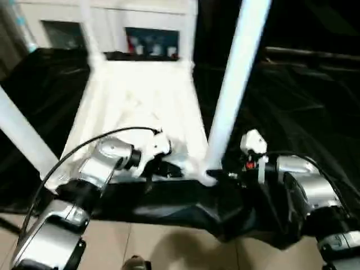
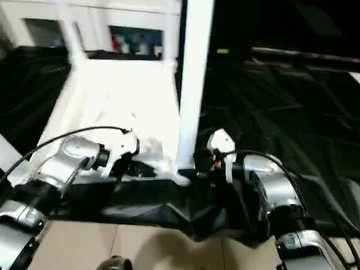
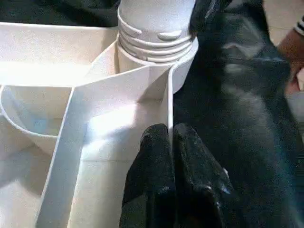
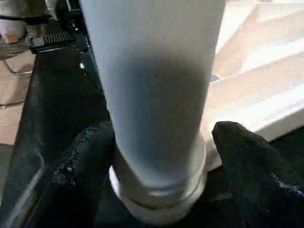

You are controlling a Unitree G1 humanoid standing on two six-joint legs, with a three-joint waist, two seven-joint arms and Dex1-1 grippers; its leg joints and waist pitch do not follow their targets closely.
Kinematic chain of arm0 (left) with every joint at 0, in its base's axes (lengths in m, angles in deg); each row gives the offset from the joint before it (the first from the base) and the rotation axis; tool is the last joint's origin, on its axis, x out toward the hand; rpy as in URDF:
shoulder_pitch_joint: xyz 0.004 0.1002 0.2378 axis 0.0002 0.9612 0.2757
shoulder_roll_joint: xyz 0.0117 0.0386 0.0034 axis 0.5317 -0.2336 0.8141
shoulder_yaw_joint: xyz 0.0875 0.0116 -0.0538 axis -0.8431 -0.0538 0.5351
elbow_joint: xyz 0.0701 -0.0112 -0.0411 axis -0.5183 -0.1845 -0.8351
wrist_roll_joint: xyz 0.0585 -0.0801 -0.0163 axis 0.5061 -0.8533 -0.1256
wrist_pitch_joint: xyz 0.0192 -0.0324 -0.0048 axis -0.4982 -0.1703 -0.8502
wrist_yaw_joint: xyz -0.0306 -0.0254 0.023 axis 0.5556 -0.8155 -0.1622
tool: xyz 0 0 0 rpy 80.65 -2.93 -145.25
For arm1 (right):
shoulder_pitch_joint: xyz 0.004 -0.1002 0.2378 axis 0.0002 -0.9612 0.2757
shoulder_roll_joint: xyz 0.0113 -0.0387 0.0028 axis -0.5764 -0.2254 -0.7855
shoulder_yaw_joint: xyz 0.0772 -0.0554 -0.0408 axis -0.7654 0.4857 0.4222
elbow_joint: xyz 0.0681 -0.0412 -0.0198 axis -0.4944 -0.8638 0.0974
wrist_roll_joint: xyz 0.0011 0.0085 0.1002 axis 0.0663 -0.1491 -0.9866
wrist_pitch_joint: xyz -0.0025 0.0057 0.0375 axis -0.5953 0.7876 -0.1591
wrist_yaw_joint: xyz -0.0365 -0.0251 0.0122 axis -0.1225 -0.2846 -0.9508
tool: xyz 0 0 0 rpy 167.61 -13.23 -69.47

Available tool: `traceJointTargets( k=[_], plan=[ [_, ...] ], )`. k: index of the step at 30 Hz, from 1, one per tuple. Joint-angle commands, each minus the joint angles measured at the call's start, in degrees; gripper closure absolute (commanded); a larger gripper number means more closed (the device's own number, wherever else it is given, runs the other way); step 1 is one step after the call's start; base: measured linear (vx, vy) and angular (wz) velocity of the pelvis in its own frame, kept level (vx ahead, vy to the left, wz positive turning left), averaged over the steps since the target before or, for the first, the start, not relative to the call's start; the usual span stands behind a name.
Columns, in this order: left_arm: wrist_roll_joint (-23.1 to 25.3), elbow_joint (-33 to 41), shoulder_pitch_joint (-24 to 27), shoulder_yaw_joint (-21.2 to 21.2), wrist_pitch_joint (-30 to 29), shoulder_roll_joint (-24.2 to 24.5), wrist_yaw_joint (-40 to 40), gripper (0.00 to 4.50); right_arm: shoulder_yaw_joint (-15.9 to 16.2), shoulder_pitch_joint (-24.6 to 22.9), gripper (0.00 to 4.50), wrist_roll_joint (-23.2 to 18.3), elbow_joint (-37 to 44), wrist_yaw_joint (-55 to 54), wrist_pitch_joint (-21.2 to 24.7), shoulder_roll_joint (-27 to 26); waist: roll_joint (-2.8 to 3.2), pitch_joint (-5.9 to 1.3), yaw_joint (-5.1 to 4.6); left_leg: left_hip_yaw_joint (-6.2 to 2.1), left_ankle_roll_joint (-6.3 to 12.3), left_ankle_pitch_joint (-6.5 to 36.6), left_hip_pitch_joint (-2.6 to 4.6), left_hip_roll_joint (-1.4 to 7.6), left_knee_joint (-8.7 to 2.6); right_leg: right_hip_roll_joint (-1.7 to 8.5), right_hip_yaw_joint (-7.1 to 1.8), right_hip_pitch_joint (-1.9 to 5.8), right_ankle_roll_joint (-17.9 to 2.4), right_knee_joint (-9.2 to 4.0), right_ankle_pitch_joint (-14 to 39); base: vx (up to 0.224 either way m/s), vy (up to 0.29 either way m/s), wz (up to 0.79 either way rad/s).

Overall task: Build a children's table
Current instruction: Rotate leg to tighten

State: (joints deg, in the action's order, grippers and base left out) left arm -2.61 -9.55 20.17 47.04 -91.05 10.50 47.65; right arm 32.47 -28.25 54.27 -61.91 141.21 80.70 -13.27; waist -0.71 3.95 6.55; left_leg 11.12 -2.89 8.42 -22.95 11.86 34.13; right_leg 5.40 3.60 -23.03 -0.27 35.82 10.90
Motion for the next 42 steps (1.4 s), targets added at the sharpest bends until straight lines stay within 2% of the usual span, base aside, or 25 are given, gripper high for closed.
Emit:
traceJointTargets(
  k=[1, 4, 5, 9, 11, 15, 20, 22, 23, 24, 26, 27, 29, 30, 32, 33, 34, 35, 38, 42],
  plan=[
    [-2.54, 2.6, -0.53, -0.13, 0.81, -0.58, 1.98, 4.5, 0.2, -0.06, 0.96, 0.63, 0.39, 0.01, -0.29, 0.59, -0.14, -4.54, -0.2, -0.56, 0.99, 16.52, 2.15, 1.75, -4.14, 2.94, -2.16, 2.14, -13.94, -4.35, 11.35, 0.0, 0.0, 0.0],
    [-2.41, 2.53, -0.62, 0.27, 0.88, -0.59, 1.79, 4.5, 0.61, 0.04, 0.96, 0.64, 0.4, 0.32, 0.12, 0.4, -0.23, -4.6, -0.19, -0.58, 0.55, 16.08, 1.99, 1.69, -4.17, 3.04, -2.23, 2.25, -13.03, -4.38, 11.76, 0.0, 0.0, 0.0],
    [-2.38, 2.51, -0.65, 0.35, 0.86, -0.61, 1.77, 4.5, 0.66, 0.1, 1.19, 0.6, 0.38, 0.34, 0.21, 0.34, -0.23, -4.63, -0.17, -0.57, 0.69, 15.45, 1.91, 1.66, -4.13, 3.01, -2.23, 2.29, -13.0, -4.3, 11.05, 0.0, 0.0, 0.0],
    [-2.2, 3.9, -0.21, 0.79, -0.06, -0.46, 1.97, 4.5, 0.58, 0.1, 1.28, 0.46, 0.94, 0.86, 1.25, 0.2, -0.13, -4.72, -0.14, -0.53, 1.15, 14.39, 1.85, 1.67, -4.0, 2.94, -2.18, 2.34, -13.35, -4.09, 9.23, 0.0, 0.0, 0.0],
    [-2.24, 3.77, -0.31, 0.92, -0.04, -0.52, 1.58, 4.5, 0.63, -0.03, 1.63, 0.3, 1.15, 0.73, 1.55, 0.21, -0.25, -4.66, -0.19, -0.47, 1.33, 14.22, 1.8, 1.62, -3.98, 2.89, -2.18, 2.34, -13.48, -4.12, 9.1, 0.0, 0.0, 0.0],
    [-2.11, 2.51, -0.97, 1.64, 0.2, -1.31, -0.54, 4.5, -0.04, -0.44, 1.75, -0.11, 1.07, -0.81, 1.91, -0.43, -0.24, -4.67, -0.19, -0.48, 1.14, 14.54, 1.94, 1.65, -4.0, 2.9, -2.19, 2.28, -13.28, -4.19, 9.99, 0.0, 0.0, 0.0],
    [1.04, -4.51, -4.45, 3.6, -0.03, -5.7, -14.1, 4.5, -3.2, 0.21, 1.8, 3.9, -5.05, -19.62, 0.17, -6.4, -0.44, -4.57, -0.65, -0.62, -0.51, 15.67, 1.89, 1.35, -4.06, 3.19, -2.23, 2.16, -11.93, -4.67, 13.99, 0.0, 0.0, 0.0],
    [1.64, -6.32, -5.48, 4.0, 0.1, -7.21, -17.76, 4.5, -4.29, 0.68, 1.81, 4.98, -7.0, -26.35, 0.51, -8.48, -0.46, -4.46, -1.09, -0.69, -1.13, 16.58, 1.98, 1.28, -4.15, 3.16, -2.22, 1.89, -11.25, -4.92, 16.17, 0.0, 0.0, 0.0],
    [2.4, -8.91, -6.9, 4.42, 0.44, -9.4, -22.8, 4.5, -5.88, 1.37, 1.81, 5.67, -9.47, -34.98, 1.0, -11.5, -0.29, -4.46, -1.51, -0.76, -1.41, 16.75, 1.71, 1.15, -4.19, 3.16, -2.22, 1.97, -10.72, -4.93, 17.12, 0.0, 0.0, 0.0],
    [2.77, -10.34, -7.65, 4.65, 0.39, -10.56, -25.65, 4.5, -6.53, 1.7, 1.81, 5.47, -10.32, -37.98, 1.19, -13.09, -0.41, -4.38, -1.63, -0.8, -1.83, 17.22, 1.93, 1.16, -4.3, 2.99, -2.11, 1.92, -10.42, -5.16, 17.97, 0.0, 0.0, 0.0],
    [3.04, -11.84, -8.4, 4.87, 0.38, -11.79, -28.43, 4.5, -6.98, 2.1, 1.82, 5.35, -11.03, -40.8, 1.32, -14.76, -0.47, -4.42, -1.87, -0.81, -1.72, 17.62, 1.89, 1.1, -4.28, 3.06, -2.15, 2.0, -9.44, -5.47, 19.08, 0.0, 0.0, 0.0],
    [3.47, -14.31, -9.65, 5.23, 0.6, -13.78, -32.42, 4.5, -7.06, 3.1, 1.82, 5.64, -12.44, -44.34, 1.53, -17.45, -0.04, -4.39, -1.78, -0.81, -1.63, 17.97, 2.1, 1.13, -4.25, 3.06, -2.25, 1.77, -9.45, -5.5, 18.87, 0.0, 0.0, 0.0],
    [4.04, -16.91, -10.97, 5.4, 1.09, -15.85, -35.74, 4.5, -5.75, 4.57, 1.82, 6.88, -14.03, -46.13, 1.03, -20.2, -0.19, -4.56, -1.89, -0.84, -1.74, 17.2, 1.93, 1.04, -4.33, 2.89, -2.2, 2.04, -9.78, -5.29, 16.78, 0.0, 0.0, 0.0],
    [4.3, -17.81, -11.39, 5.32, 1.53, -16.59, -35.95, 4.5, -4.38, 5.15, 1.82, 7.36, -14.28, -44.55, 0.05, -21.44, -0.13, -4.64, -1.82, -0.81, -1.49, 16.85, 1.95, 1.04, -4.27, 2.91, -2.25, 2.1, -10.04, -5.21, 15.31, 0.0, 0.0, 0.0],
    [4.38, -18.03, -11.5, 5.28, 1.72, -16.71, -35.87, 4.5, -4.03, 5.28, 1.82, 7.49, -14.3, -44.02, -0.49, -21.65, -0.24, -4.54, -1.8, -0.74, -0.96, 16.83, 1.88, 0.99, -4.26, 2.83, -2.22, 2.16, -10.21, -5.22, 14.62, 0.0, 0.0, 0.0],
    [4.61, -18.58, -11.81, 5.13, 2.39, -16.91, -35.33, 4.5, -3.25, 5.64, 1.26, 7.76, -14.21, -42.25, -2.76, -21.96, -0.16, -4.59, -1.76, -0.71, -0.24, 16.47, 1.82, 0.99, -4.22, 2.89, -2.24, 2.28, -10.35, -5.19, 13.66, 0.0, 0.0, 0.0],
    [4.61, -18.58, -11.81, 5.13, 2.39, -16.91, -35.33, 4.5, -3.25, 5.64, 1.26, 7.76, -14.21, -42.25, -2.76, -21.96, -0.21, -4.62, -1.75, -0.68, -0.04, 16.24, 1.78, 0.95, -4.18, 2.9, -2.23, 2.35, -10.45, -5.17, 13.37, 0.0, 0.0, 0.0],
    [4.46, -18.23, -11.6, 5.0, 3.57, -16.1, -33.14, 4.5, -4.15, 6.14, 1.12, 6.19, -13.63, -39.36, -3.37, -21.18, -0.2, -4.63, -1.69, -0.66, 0.37, 16.17, 1.78, 0.95, -4.16, 2.93, -2.22, 2.39, -10.55, -5.19, 13.54, 0.0, 0.0, 0.0],
    [4.18, -17.4, -10.96, 4.77, 4.44, -14.87, -30.28, 4.5, -4.11, 6.23, 0.89, 5.8, -12.68, -36.21, -4.33, -19.09, -0.14, -4.73, -1.61, -0.61, 1.18, 15.24, 1.66, 0.97, -4.06, 2.9, -2.22, 2.53, -10.71, -5.13, 12.87, 0.0, 0.0, 0.0],
    [2.77, -13.29, -8.02, 3.4, 6.01, -11.1, -19.77, 4.5, -3.15, 4.73, 0.89, 3.3, -8.31, -23.18, -3.27, -12.62, -0.15, -4.75, -1.4, -0.57, 2.45, 14.51, 1.65, 1.26, -4.0, 2.92, -2.25, 2.7, -11.61, -4.9, 10.85, 0.0, 0.0, 0.0]
  ],
)
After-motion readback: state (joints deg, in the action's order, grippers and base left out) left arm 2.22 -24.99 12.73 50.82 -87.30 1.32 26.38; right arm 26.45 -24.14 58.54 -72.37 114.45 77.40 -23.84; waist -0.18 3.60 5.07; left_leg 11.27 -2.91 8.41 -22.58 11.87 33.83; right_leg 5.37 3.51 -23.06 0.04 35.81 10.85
